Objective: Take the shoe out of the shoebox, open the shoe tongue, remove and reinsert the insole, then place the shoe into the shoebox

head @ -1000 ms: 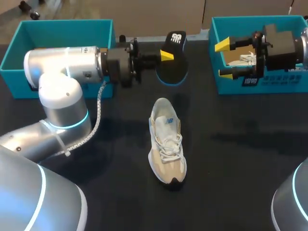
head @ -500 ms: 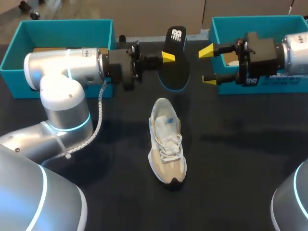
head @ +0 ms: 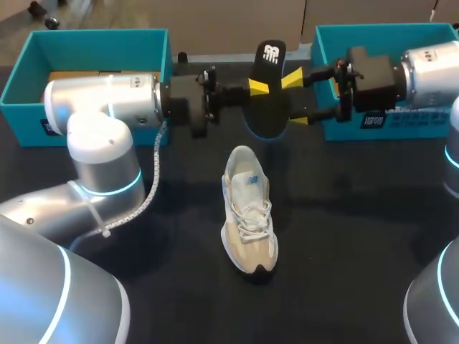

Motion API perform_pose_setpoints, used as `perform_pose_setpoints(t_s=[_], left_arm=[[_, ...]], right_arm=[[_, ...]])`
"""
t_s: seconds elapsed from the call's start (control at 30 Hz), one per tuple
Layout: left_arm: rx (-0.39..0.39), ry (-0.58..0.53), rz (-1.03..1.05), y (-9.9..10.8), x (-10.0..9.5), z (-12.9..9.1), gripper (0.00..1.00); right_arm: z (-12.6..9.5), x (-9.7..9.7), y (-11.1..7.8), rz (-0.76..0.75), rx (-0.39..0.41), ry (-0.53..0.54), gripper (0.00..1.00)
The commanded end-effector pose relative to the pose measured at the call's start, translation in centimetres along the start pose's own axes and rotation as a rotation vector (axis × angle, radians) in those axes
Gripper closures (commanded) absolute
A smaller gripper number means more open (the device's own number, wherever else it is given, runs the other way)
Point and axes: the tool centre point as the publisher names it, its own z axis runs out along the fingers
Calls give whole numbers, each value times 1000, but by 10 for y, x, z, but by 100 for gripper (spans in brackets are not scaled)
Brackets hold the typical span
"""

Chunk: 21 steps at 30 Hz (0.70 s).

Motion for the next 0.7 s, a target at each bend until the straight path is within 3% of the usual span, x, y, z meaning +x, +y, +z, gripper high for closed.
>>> perform_pose_setpoints(t_s=[0.03, 0.13, 0.43, 0.7], left_arm=[[-9, -14, 7, 0, 3, 11, 100], [-21, -23, 9, 1, 3, 15, 100], [-49, -52, 8, 2, -1, 25, 100], [-51, -70, 8, 0, -4, 28, 100]], right_arm=[[7, -1, 7, -2, 12, 4, 43], [8, -1, 7, -3, 15, 6, 51], [12, -3, 8, 4, 20, 10, 54], [14, -3, 8, 8, 16, 15, 63]])
